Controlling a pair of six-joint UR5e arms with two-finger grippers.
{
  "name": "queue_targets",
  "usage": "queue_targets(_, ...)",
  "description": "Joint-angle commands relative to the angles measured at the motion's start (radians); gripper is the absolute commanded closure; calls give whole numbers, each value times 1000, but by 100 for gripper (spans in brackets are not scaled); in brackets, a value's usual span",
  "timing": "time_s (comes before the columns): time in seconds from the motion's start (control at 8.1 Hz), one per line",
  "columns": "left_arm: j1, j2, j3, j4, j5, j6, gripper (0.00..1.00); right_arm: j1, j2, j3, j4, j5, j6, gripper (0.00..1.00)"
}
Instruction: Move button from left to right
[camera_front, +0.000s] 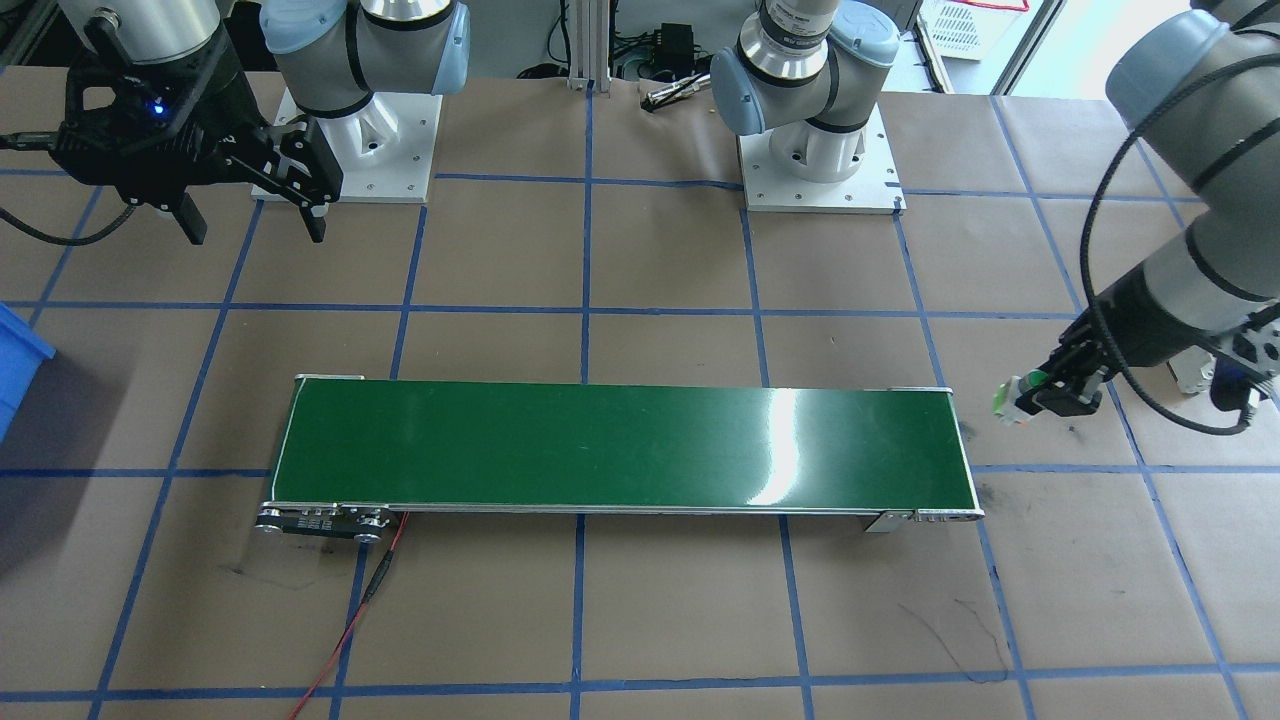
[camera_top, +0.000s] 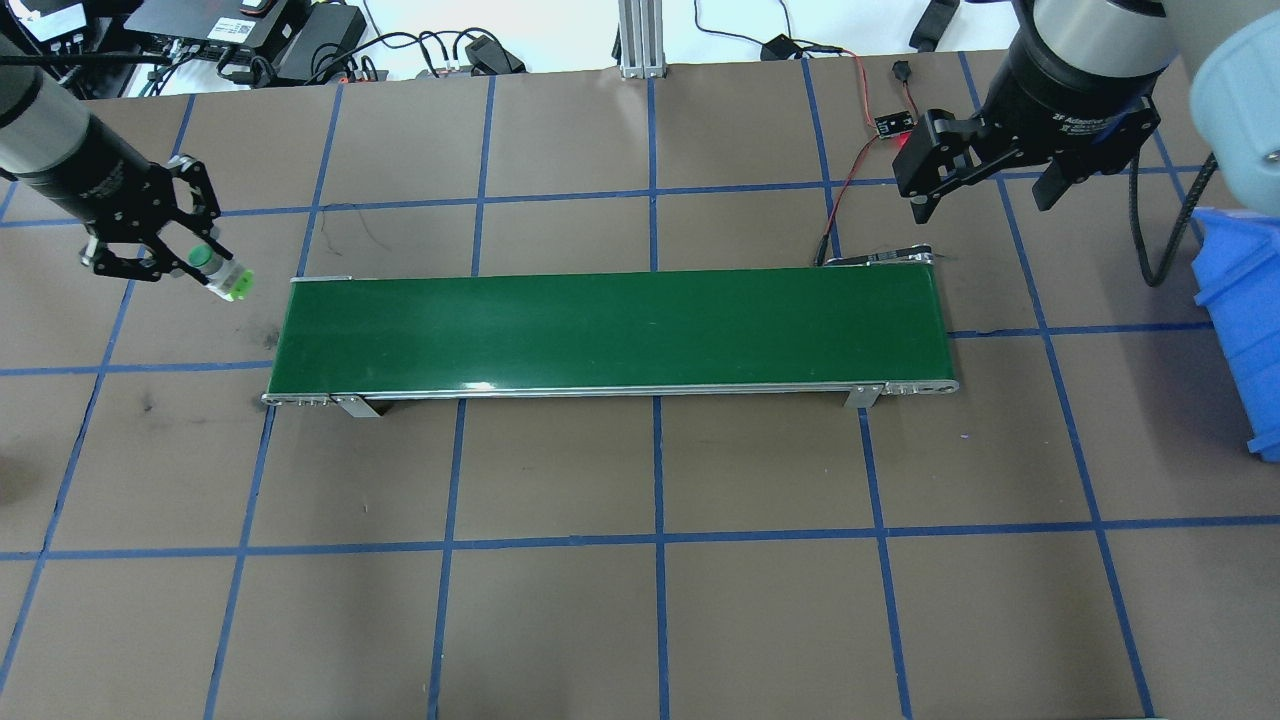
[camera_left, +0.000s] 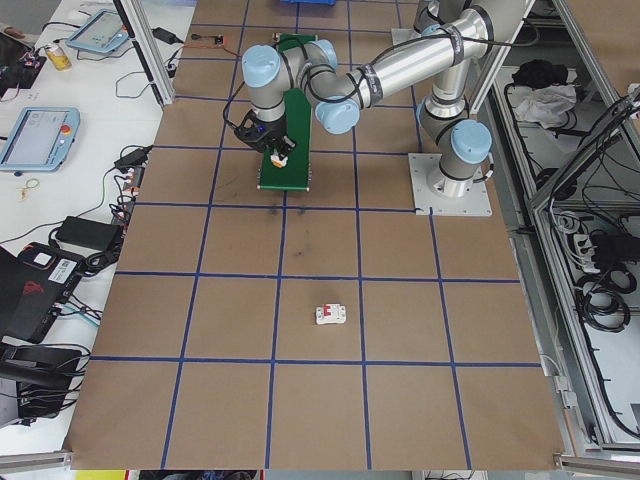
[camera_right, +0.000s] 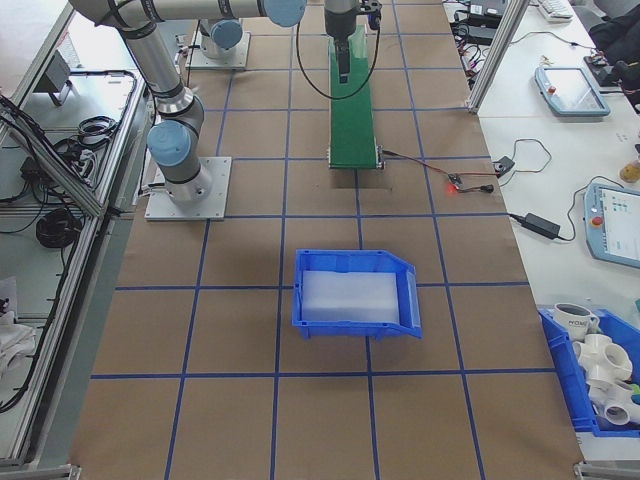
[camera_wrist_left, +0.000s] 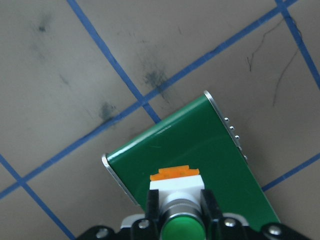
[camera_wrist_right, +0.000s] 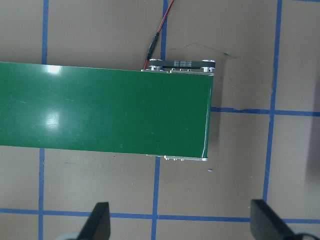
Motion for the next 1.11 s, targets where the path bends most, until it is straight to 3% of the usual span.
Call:
queue_targets(0.0,-179,11,-59,86,0,-408,88,0,0,0,0,0,-4,0)
queue_targets(0.37,-224,-4,-146,161,23,-521,89,0,0,0,0,0,-4,0)
queue_targets(0.62,-219,2,-247,336,25,-518,90,0,0,0,2,0,-4,0)
queue_targets(0.99,-204,-6,-268,343,23,-504,90,0,0,0,3,0,-4,0)
